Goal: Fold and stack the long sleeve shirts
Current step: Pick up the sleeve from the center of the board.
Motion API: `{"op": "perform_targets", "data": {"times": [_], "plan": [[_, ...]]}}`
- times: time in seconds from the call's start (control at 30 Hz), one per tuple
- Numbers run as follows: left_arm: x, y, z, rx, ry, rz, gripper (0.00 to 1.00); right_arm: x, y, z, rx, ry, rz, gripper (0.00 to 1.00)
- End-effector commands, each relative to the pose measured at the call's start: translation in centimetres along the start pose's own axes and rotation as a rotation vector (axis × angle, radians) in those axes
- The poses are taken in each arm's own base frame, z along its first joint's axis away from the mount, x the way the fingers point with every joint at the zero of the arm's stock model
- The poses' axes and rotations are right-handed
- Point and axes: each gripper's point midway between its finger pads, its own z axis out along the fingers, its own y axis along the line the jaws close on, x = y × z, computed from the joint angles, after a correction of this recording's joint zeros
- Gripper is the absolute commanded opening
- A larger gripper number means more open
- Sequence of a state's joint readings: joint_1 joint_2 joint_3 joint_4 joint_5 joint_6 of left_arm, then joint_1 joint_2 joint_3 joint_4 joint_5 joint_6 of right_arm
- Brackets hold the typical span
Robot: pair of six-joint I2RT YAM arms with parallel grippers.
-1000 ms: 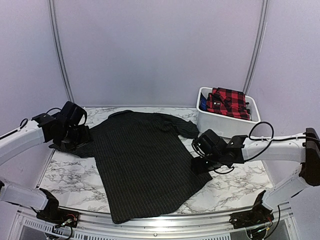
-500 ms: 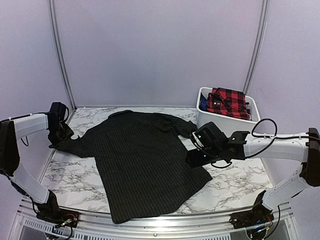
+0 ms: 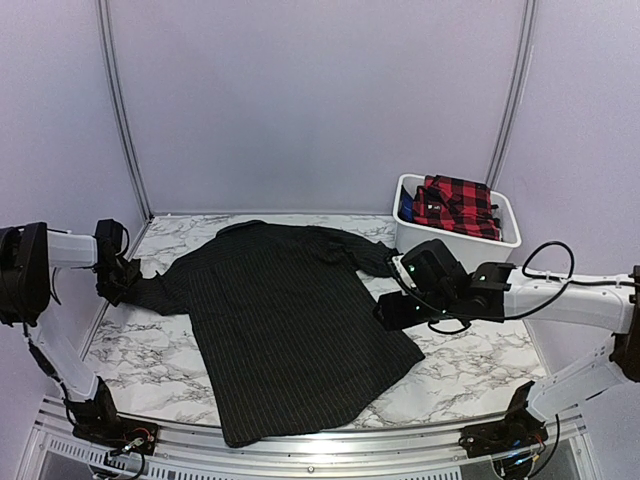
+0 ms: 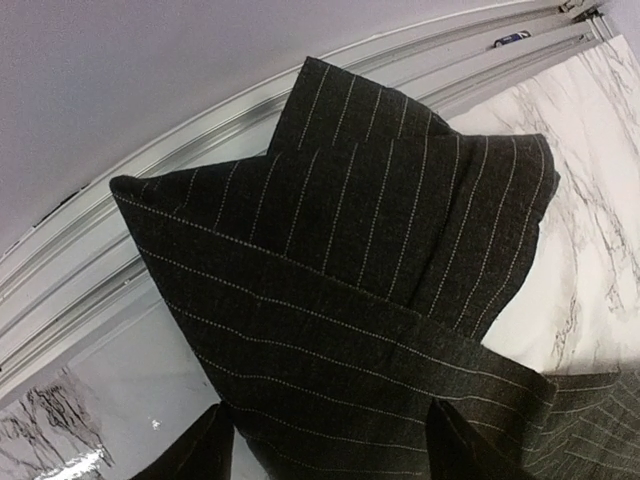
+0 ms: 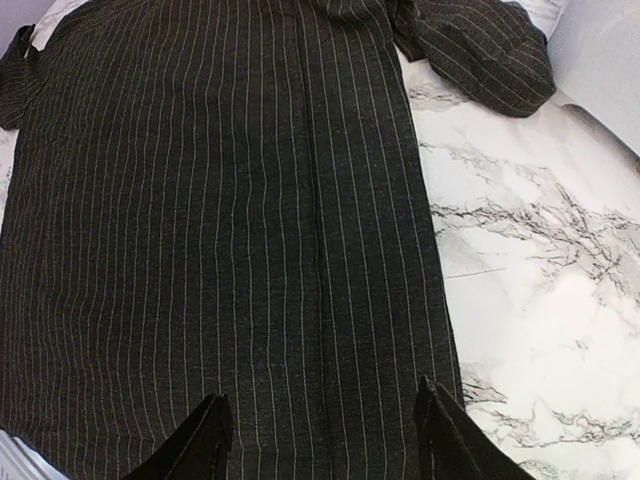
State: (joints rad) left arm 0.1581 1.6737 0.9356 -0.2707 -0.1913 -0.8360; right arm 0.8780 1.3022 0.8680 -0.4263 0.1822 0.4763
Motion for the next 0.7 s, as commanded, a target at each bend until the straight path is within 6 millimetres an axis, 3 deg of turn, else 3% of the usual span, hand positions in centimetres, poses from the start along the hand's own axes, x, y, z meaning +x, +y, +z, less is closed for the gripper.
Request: {"op": "perform_targets", "data": {"times": [0.0, 0.23, 0.43, 0.53, 0.67], "plan": [[-1.0, -0.9, 0.0, 0.023, -0.037, -0.067, 0.62, -0.3, 0.4, -0.6, -0.019, -0.02, 0.01, 0.58], [1.6, -0.9, -1.5, 0.063, -0.036, -0.151, 0.59, -0.2, 0.5, -0.4, -0.025, -0.017, 0.01, 0.58], [1.9, -0.1, -1.0, 0.041, -0.062, -0.157, 0.53, 0.0, 0.8, -0.2, -0.032, -0.003, 0.0, 0.58], [1.2, -0.5, -1.2, 0.051, -0.09, -0.16, 0.4, 0.2, 0.6, -0.3, -0.024, -0.004, 0.003, 0.58], [0.5, -1.5, -1.3, 0.072, -0.101, -0.131, 0.13, 0.3, 0.5, -0.5, -0.026, -0.007, 0.01, 0.58]]}}
